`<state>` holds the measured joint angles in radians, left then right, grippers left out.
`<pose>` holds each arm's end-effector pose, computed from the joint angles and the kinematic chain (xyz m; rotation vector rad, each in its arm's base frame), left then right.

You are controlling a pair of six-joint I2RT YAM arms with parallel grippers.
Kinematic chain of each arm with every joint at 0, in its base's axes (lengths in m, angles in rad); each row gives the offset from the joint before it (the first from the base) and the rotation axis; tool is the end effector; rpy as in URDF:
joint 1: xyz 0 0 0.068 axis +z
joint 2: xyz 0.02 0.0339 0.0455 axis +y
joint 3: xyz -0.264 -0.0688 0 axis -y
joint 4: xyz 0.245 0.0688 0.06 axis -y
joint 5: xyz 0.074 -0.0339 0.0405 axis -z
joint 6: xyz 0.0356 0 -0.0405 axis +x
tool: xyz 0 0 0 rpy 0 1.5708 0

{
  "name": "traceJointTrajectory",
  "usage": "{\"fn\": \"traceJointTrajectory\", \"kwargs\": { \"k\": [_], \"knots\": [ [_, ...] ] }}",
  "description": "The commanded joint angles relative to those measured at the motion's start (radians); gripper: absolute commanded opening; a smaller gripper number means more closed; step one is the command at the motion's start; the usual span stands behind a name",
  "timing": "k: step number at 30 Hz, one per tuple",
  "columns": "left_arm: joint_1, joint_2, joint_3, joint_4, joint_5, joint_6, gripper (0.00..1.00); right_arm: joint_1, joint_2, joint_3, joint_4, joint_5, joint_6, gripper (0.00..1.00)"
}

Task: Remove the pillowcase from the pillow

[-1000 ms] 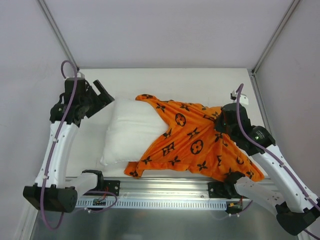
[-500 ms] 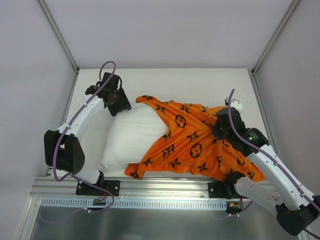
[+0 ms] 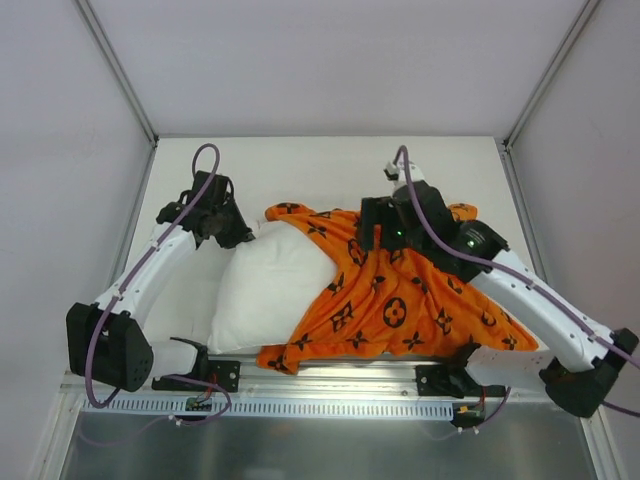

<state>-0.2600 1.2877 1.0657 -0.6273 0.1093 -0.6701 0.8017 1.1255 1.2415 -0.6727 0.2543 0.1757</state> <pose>0.2606 -0.0733 0.2894 -0.4566 2.4480 -0.5430 0.1697 0.1625 0.3824 -0.5091 2.0614 0.3133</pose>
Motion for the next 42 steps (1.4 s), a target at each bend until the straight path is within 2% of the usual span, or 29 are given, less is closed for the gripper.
{"fn": "traceJointTrajectory", "kwargs": {
  "k": [1, 7, 10, 12, 14, 15, 16, 17, 18, 20, 24, 27, 30, 34, 38, 42],
  "knots": [
    [-0.007, -0.027, -0.045, -0.009, 0.114, -0.013, 0.0, 0.097, 0.188, 0.192, 0.07, 0.069, -0.045, 0.84],
    [-0.008, -0.097, -0.081, -0.003, 0.13, -0.013, 0.0, 0.157, 0.549, 0.536, -0.02, 0.011, -0.09, 0.92],
    [-0.007, -0.122, -0.09, -0.002, 0.128, -0.013, 0.0, 0.168, 0.69, 0.649, -0.071, -0.038, -0.099, 0.94],
    [-0.008, -0.129, -0.098, -0.002, 0.133, -0.019, 0.0, 0.166, 0.73, 0.651, -0.053, -0.044, -0.073, 0.92],
    [-0.007, -0.142, -0.105, -0.002, 0.141, -0.026, 0.0, 0.163, 0.75, 0.603, -0.015, -0.038, -0.058, 0.86],
    [-0.007, -0.146, -0.108, -0.002, 0.145, -0.029, 0.0, 0.153, 0.754, 0.592, -0.001, -0.026, -0.035, 0.71],
    [-0.007, -0.157, -0.111, -0.002, 0.15, -0.028, 0.0, 0.146, 0.754, 0.582, 0.002, -0.021, -0.019, 0.6],
    [-0.007, -0.165, -0.121, -0.002, 0.159, -0.028, 0.0, 0.139, 0.738, 0.56, 0.005, -0.009, -0.004, 0.32],
    [-0.007, -0.174, -0.127, -0.002, 0.167, -0.026, 0.0, 0.122, 0.723, 0.541, 0.015, 0.008, 0.028, 0.19],
    [-0.007, -0.208, -0.151, -0.003, 0.179, -0.022, 0.0, 0.096, 0.673, 0.448, 0.074, -0.001, 0.056, 0.01],
    [-0.005, -0.275, -0.2, -0.002, 0.187, -0.02, 0.0, -0.031, 0.438, 0.211, 0.218, -0.026, 0.134, 0.01],
    [-0.004, -0.317, -0.214, -0.005, 0.181, -0.031, 0.0, -0.114, 0.296, 0.112, 0.228, 0.034, 0.162, 0.01],
    [-0.002, -0.341, -0.204, -0.005, 0.171, -0.042, 0.0, -0.185, 0.177, 0.035, 0.228, 0.104, 0.16, 0.01],
    [0.004, -0.35, -0.153, -0.003, 0.178, -0.072, 0.0, -0.259, -0.01, 0.019, 0.193, 0.166, 0.137, 0.01],
    [0.002, -0.317, 0.009, -0.005, 0.188, -0.088, 0.0, -0.279, -0.069, 0.042, 0.125, 0.229, 0.13, 0.01],
    [0.002, -0.289, 0.092, 0.0, 0.136, -0.1, 0.0, -0.279, -0.049, -0.042, 0.111, 0.194, 0.14, 0.01]
  ]
}}
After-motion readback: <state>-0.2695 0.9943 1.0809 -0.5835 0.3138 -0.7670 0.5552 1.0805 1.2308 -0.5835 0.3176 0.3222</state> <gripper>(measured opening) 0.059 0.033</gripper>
